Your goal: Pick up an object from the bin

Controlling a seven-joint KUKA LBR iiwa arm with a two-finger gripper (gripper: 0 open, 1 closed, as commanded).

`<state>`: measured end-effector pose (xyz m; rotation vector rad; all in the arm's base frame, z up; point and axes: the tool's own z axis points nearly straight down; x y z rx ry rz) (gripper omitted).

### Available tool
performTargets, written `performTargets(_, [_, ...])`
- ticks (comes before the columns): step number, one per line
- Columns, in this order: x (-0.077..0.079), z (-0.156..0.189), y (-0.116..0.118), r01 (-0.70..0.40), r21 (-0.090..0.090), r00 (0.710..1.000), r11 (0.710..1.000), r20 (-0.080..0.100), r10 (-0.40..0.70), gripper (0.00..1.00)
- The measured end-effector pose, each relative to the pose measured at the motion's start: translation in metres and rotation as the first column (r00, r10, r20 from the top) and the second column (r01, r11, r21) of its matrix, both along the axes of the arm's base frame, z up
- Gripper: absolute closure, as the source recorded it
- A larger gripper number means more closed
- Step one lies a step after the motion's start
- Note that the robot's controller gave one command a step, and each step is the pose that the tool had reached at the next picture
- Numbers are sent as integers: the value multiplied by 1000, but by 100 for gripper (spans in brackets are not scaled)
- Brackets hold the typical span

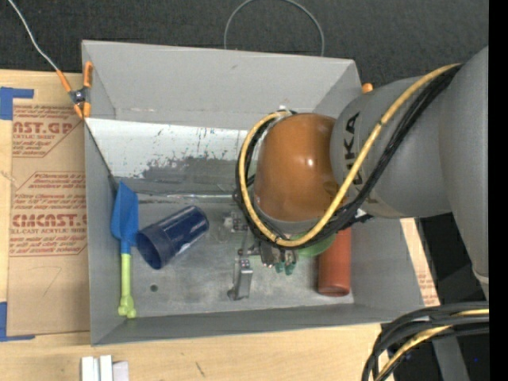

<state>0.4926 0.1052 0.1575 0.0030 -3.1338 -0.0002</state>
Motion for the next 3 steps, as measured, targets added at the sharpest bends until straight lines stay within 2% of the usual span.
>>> performTargets(1, [2,4,-1,1,1,1000,1000,8,-1,0])
performTargets(2, [88,-25,-25,-72,1,997,997,6,72,0])
performTargets(3, [87,-24,-27,-61,0,998,998,3,61,0])
